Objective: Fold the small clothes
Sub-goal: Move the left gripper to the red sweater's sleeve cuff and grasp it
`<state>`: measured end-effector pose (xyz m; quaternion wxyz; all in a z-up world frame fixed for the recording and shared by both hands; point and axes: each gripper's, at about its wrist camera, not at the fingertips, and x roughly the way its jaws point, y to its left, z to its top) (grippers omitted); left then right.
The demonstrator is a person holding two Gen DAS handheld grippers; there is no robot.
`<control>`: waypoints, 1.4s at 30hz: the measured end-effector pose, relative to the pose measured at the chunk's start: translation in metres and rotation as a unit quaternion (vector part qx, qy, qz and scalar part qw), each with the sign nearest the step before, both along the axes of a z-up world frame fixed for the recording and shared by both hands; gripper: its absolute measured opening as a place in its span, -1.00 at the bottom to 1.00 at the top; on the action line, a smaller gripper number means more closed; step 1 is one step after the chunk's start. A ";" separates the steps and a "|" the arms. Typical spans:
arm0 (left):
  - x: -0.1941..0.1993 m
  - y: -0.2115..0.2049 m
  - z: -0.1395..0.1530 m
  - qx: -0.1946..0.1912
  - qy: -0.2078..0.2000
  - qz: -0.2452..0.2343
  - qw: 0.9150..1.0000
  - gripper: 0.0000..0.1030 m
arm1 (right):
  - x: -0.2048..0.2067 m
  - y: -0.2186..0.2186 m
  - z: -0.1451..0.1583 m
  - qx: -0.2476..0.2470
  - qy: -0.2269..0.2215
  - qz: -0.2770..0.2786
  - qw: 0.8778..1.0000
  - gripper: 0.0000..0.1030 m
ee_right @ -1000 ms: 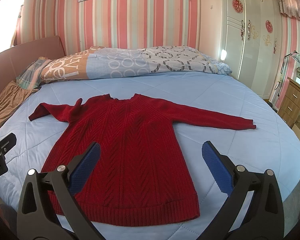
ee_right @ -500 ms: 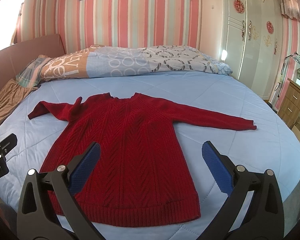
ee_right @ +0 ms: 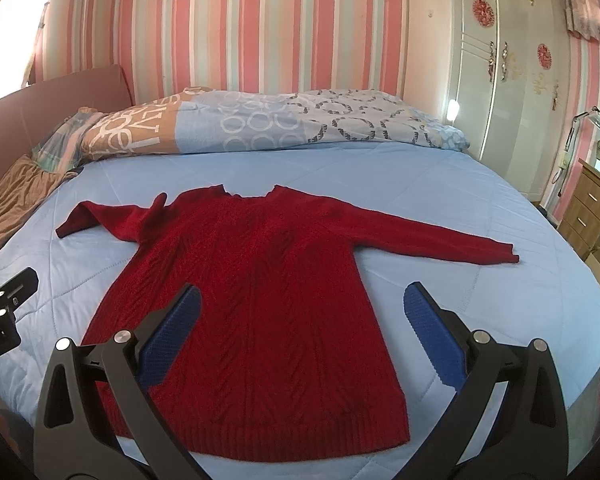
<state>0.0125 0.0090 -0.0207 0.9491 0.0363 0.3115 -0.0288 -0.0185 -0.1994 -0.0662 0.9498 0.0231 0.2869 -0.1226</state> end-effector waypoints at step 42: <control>0.260 0.171 -0.054 -0.006 0.085 0.073 0.994 0.97 | 0.270 0.148 -0.025 0.003 0.081 0.161 0.984 0.94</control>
